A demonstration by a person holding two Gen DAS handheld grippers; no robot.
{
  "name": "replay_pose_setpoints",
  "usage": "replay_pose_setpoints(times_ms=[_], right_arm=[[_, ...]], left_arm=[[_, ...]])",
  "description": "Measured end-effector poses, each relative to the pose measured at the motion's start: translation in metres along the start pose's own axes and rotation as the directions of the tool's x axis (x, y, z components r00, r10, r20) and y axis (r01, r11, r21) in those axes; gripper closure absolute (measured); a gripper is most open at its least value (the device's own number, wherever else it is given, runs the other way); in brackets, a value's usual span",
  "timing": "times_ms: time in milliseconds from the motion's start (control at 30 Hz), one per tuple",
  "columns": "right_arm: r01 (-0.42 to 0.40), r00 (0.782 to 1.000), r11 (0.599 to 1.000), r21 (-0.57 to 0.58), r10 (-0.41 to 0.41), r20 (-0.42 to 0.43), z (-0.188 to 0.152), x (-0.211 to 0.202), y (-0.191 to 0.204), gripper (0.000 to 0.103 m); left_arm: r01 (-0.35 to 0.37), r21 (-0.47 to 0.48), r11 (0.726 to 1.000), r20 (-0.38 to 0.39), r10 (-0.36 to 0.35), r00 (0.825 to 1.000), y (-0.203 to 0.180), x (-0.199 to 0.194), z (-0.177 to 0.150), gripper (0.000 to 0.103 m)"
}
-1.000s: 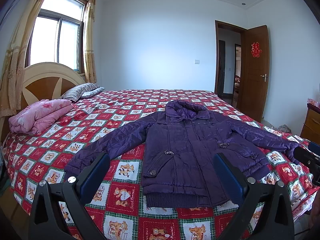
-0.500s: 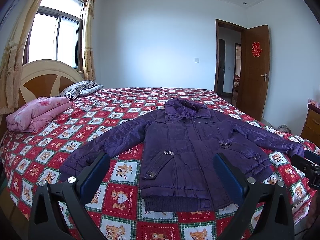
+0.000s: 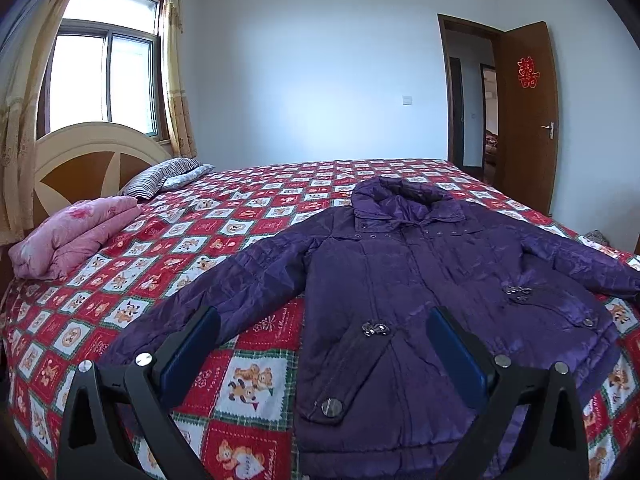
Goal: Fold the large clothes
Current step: 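Grasp the purple jacket's sleeve cuff with the right gripper and lift it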
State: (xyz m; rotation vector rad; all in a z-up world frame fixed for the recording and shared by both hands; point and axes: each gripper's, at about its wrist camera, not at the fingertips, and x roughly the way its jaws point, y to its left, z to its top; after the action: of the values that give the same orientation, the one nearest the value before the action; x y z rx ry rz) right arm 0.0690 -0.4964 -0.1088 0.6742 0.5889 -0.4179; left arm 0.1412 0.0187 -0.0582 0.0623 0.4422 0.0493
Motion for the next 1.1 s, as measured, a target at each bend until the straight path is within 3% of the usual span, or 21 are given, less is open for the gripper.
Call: replay_pose_setpoints(times_ms=[200,267,333,500,600,800,933,1100], right_arm=[[0.048,0.997,0.986,0.157,-0.037,-0.069,0.029,0.043,-0.03,0.007],[0.038,0.993,0.982,0.182,-0.017,-0.114,0.033,0.06,-0.04,0.03],[0.043,0.994,0.982,0.183,-0.024,-0.109,0.036,0.064,-0.043,0.034],[0.002,0.994,0.985,0.172,0.016,-0.107,0.049,0.064,-0.052,0.067],[0.028,0.996,0.994,0.107,-0.018,-0.09,0.067,0.058,-0.042,0.073],[0.09,0.993,0.989,-0.12,-0.08,0.084,0.104,0.015,0.021,0.075],[0.116,0.976,0.946,-0.301,-0.053,0.211,0.115,-0.013,0.09,0.075],[0.114,0.95,0.852,-0.511,0.058,0.308,0.102,-0.04,0.176,0.075]], left_arm=[[-0.026,0.028,0.999,-0.038,0.027,0.999,0.001,0.045,0.003,0.001],[-0.028,0.036,0.999,-0.059,0.03,0.998,0.0,0.058,0.001,0.001],[-0.026,0.038,0.999,-0.075,0.029,0.997,-0.001,0.068,-0.001,0.001],[-0.022,0.051,0.998,-0.098,0.027,0.995,-0.002,0.082,-0.006,0.001],[-0.026,0.062,0.998,-0.109,0.033,0.994,0.001,0.09,-0.006,0.001],[-0.06,0.038,0.997,-0.103,0.064,0.993,0.021,0.103,0.001,0.001],[-0.082,0.024,0.996,-0.097,0.084,0.992,0.033,0.113,0.008,0.001],[-0.112,-0.005,0.994,-0.101,0.111,0.989,0.052,0.125,0.018,0.001]])
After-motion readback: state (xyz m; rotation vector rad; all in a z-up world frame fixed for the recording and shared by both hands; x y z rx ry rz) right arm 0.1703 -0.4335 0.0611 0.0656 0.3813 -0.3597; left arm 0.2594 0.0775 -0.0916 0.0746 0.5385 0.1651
